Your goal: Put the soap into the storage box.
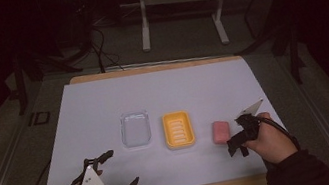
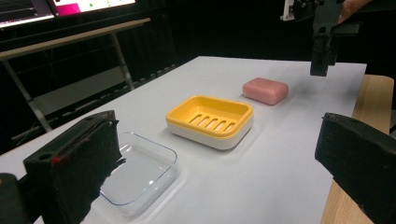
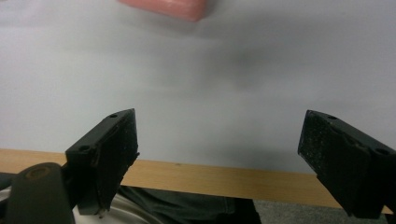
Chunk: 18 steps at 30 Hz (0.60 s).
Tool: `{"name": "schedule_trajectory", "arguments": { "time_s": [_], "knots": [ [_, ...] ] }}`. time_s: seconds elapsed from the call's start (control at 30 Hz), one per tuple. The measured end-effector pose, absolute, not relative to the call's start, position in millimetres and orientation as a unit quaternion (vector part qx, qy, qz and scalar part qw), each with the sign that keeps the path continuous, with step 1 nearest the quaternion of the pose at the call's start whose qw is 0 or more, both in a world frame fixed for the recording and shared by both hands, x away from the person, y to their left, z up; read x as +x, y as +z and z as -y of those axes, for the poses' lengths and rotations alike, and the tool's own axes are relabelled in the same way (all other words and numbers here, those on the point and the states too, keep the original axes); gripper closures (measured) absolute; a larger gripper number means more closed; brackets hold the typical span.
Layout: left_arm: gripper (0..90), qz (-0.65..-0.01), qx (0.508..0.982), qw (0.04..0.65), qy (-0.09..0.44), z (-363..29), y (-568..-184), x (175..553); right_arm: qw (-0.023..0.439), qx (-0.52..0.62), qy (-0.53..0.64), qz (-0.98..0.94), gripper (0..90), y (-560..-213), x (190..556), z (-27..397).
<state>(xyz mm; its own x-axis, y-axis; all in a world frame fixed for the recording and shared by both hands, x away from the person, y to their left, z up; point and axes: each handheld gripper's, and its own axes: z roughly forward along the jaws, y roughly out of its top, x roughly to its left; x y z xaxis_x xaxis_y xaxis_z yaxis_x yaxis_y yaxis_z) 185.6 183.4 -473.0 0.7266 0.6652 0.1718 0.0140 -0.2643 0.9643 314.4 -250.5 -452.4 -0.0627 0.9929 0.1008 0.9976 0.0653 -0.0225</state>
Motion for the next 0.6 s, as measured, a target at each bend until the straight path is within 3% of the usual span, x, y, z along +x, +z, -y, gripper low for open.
{"name": "schedule_trajectory", "arguments": {
  "time_s": [0.6],
  "knots": [
    [0.6,-0.227,0.739,0.564,0.29,-183.4,-472.6,184.9,0.051,-0.679,-0.037,0.731,11.8,-450.7,330.0,212.3]
  ]
}}
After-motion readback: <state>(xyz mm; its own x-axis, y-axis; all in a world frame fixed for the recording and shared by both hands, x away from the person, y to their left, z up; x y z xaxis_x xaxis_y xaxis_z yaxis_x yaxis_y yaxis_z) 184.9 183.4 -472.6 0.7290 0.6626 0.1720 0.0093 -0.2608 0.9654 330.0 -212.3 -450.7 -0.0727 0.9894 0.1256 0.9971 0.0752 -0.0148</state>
